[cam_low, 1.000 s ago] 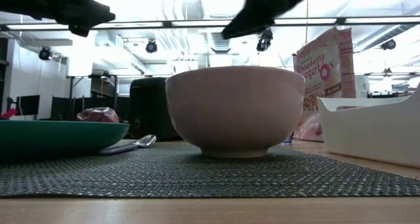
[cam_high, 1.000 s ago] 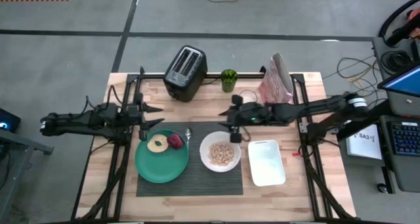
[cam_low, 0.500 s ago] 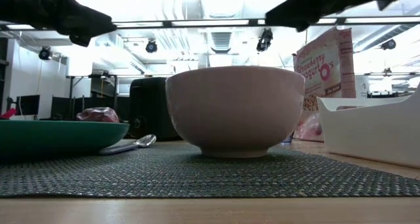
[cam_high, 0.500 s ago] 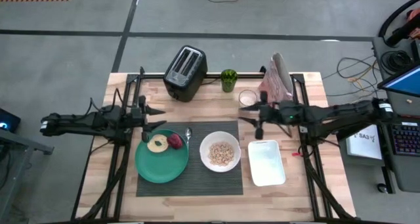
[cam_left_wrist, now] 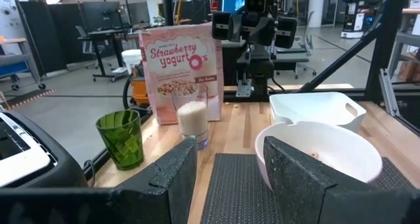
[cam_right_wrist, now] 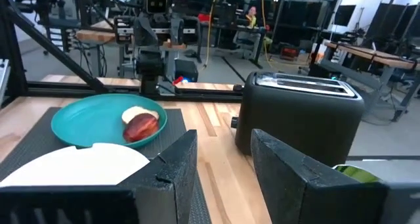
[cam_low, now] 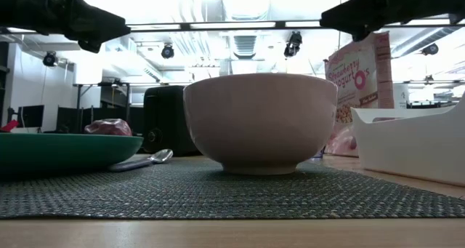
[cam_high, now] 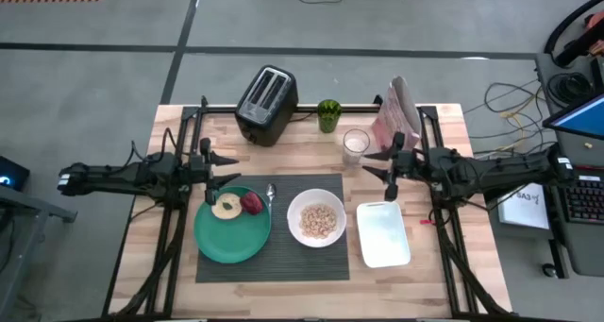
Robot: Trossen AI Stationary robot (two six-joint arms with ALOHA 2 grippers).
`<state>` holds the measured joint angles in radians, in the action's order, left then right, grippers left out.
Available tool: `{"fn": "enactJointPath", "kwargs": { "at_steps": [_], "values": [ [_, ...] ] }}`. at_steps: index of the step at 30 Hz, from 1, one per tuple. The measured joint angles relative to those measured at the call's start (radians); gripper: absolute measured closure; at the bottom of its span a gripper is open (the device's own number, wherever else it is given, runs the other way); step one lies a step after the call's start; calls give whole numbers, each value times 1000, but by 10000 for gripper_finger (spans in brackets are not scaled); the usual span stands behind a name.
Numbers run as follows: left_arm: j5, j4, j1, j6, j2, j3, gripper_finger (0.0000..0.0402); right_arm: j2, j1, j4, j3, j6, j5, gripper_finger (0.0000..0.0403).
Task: Arrange a breakfast setting
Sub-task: Return to Home Position
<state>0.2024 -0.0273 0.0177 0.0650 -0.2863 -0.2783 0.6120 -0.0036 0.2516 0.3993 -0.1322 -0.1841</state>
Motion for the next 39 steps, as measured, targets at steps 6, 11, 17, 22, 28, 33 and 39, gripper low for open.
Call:
{"fn": "enactJointPath", "kwargs": {
  "at_steps": [6,11,17,22,28,33,39],
  "values": [
    [3,0,-3,-4,0,0,242,-79,-5,1,-55,-25,0,280],
    [26,-1,-3,-21,0,0,242,-155,-26,0,-102,-24,-2,290],
    [26,-2,-3,-36,-1,0,242,-248,-30,-6,-147,-51,-2,300],
    [27,-2,-3,-41,-2,0,242,-317,-36,-11,-166,-38,-2,309],
    [27,-3,-3,-29,-3,0,242,-383,-36,-16,-191,-35,-2,314],
    [26,-5,-3,-27,-3,0,242,-450,-36,-32,-205,-18,-2,314],
    [27,-5,-3,-23,-3,11,242,-474,-36,-74,-189,-8,-1,320]
  ]
}}
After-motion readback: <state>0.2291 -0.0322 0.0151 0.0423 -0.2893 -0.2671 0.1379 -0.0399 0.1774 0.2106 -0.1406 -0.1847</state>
